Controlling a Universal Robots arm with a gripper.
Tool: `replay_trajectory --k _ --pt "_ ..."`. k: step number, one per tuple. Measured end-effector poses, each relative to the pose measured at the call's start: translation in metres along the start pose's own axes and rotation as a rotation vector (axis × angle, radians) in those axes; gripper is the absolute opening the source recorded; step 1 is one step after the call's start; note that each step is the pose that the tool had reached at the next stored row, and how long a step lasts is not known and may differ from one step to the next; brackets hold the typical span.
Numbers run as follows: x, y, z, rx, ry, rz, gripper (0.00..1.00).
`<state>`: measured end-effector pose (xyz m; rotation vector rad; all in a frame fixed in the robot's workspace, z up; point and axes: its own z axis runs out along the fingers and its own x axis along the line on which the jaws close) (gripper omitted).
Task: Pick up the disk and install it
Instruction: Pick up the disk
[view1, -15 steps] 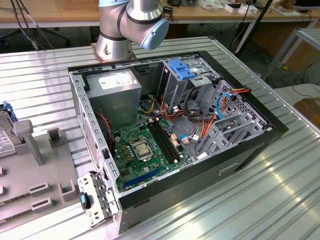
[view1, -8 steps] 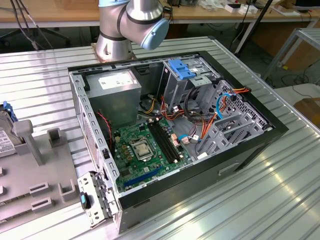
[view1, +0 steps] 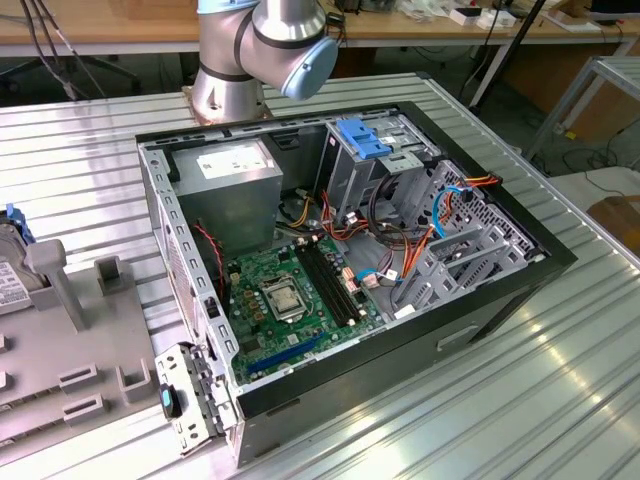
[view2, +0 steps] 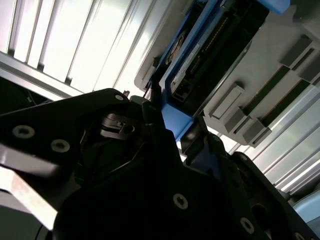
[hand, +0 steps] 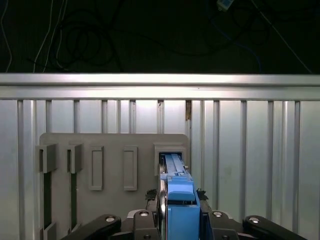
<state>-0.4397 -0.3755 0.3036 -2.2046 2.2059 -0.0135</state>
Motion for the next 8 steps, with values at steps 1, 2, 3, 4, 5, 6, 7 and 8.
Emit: replay_trajectory --k 1,2,3,4,5,6,7,8 --pt "0.0 0.0 0.0 0.0 0.0 0.0 0.4" --pt "0.0 -0.0001 0.0001 -0.0003 0.0003 0.0 0.4" --pt "0.0 0.0 0.0002 -0.0002 0.0002 0.0 0.39" --pt "0.0 0.0 0.0004 -0.0002 0.0001 0.0 0.37" --pt "0.0 0.0 0.0006 0.0 0.0 0.0 0.37" --pt "0.0 0.0 0.001 -0.0002 0.0001 0.0 0.37" --pt "0.0 0.0 0.0013 -0.0004 0.0001 0.0 0.37" --pt "0.0 0.0 0.0014 -0.0003 0.0002 0.0 0.37"
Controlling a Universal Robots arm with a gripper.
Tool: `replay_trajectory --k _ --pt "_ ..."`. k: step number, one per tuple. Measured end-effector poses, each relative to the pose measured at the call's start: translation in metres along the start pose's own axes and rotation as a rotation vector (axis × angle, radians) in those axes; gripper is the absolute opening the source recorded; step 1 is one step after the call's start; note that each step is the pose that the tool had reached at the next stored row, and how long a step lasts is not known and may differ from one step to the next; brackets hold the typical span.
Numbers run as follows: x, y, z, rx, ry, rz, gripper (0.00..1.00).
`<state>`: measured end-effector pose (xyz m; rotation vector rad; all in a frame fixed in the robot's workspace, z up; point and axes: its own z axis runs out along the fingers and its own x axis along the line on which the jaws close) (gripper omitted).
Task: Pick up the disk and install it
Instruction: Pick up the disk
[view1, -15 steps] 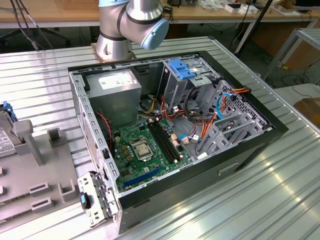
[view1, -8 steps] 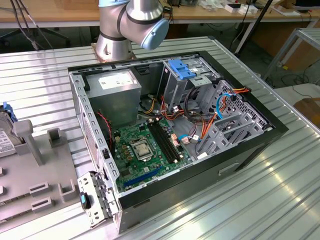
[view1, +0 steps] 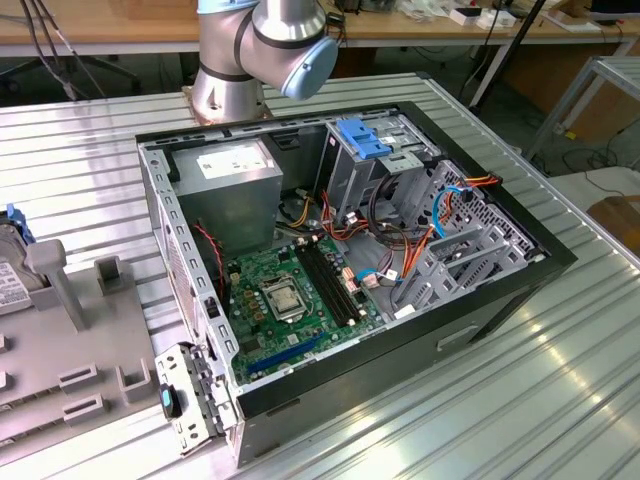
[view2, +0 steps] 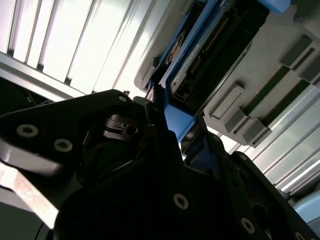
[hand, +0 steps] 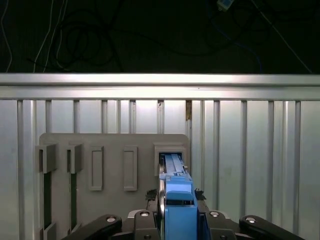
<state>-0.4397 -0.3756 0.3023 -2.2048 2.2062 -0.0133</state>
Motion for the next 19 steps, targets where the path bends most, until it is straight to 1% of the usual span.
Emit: replay_trajectory --k 5,8,11,19 --pt "0.0 -0.0001 0.0001 0.0008 -0.0003 0.0 0.37" --pt "-0.0001 -0.0002 -0.0055 0.0005 -0.0002 0.0 0.37" --pt "-0.0001 -0.0002 -0.0071 0.0006 -0.0002 0.0 0.37" --pt "-0.0001 -0.0002 -0.0075 0.0003 -0.0001 0.0 0.37"
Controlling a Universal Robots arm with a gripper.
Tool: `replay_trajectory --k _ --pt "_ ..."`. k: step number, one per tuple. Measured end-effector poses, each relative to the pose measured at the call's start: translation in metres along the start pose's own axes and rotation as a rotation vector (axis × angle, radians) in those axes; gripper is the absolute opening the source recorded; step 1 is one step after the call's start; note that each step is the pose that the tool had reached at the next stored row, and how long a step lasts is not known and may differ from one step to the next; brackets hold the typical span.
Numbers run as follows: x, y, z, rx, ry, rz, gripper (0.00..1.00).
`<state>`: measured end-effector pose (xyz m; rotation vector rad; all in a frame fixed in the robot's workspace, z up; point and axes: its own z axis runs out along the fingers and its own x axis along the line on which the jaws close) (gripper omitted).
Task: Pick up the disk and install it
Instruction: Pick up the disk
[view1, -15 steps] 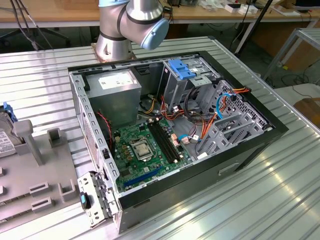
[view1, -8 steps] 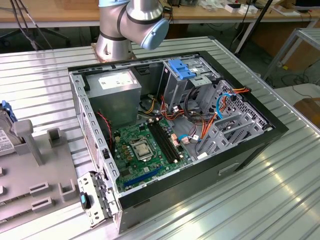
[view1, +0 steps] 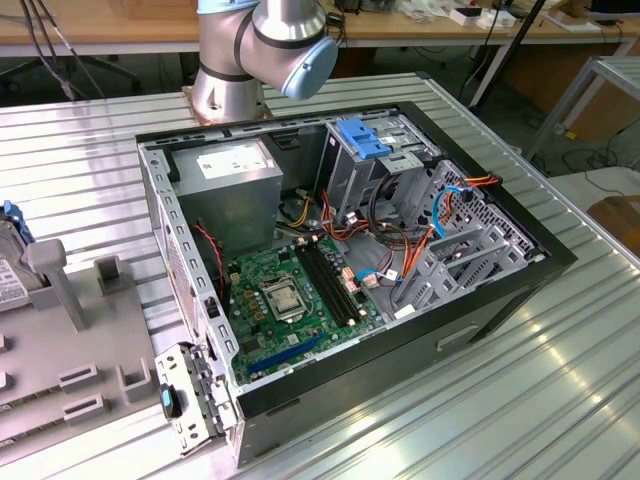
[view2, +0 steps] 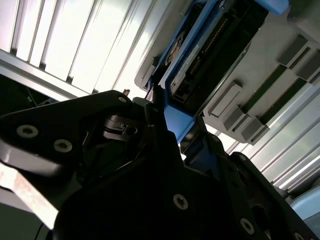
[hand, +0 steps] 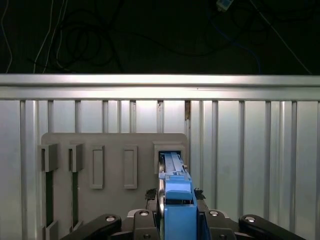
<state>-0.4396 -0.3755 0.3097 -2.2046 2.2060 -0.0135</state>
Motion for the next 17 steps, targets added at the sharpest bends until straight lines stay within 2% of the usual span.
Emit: replay_trajectory --k 3,11,14,17 --pt "0.0 -0.0002 -0.0011 -0.0003 0.0004 0.0 0.37" --pt "-0.0002 -0.0005 -0.0161 0.0002 0.0005 0.0 0.37" --pt "-0.0003 -0.0008 -0.0288 0.0006 0.0007 0.0 0.37" --pt "-0.0004 -0.0011 -0.0449 0.0011 0.0009 0.0 0.37"
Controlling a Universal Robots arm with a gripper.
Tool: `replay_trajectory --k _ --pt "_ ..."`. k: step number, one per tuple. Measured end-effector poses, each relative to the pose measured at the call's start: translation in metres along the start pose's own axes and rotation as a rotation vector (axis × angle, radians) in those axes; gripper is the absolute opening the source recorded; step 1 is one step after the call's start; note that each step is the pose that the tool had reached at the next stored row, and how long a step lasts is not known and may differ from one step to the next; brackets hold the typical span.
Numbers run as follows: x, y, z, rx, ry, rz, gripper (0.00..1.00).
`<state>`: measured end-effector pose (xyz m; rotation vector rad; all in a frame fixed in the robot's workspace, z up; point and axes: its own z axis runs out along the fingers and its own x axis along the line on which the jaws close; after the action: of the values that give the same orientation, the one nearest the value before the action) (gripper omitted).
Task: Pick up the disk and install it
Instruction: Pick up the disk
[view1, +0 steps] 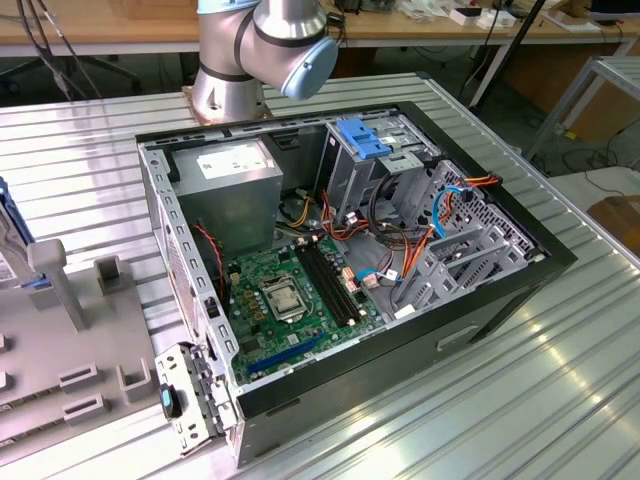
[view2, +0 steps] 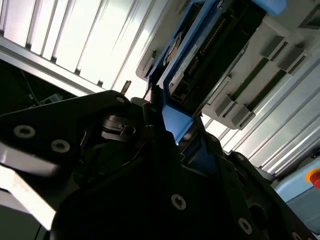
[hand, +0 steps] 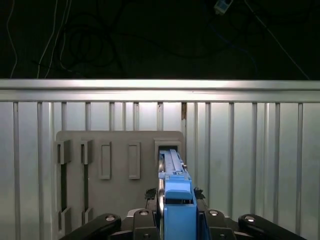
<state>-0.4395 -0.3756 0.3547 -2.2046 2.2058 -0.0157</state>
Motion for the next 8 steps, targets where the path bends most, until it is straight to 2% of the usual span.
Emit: replay_trajectory --k 7,8 --pt "-0.0002 -0.0005 -0.0206 0.0007 0.0003 0.0 0.37" --pt "-0.0003 -0.0006 -0.0261 0.0005 0.0004 0.0 0.37"
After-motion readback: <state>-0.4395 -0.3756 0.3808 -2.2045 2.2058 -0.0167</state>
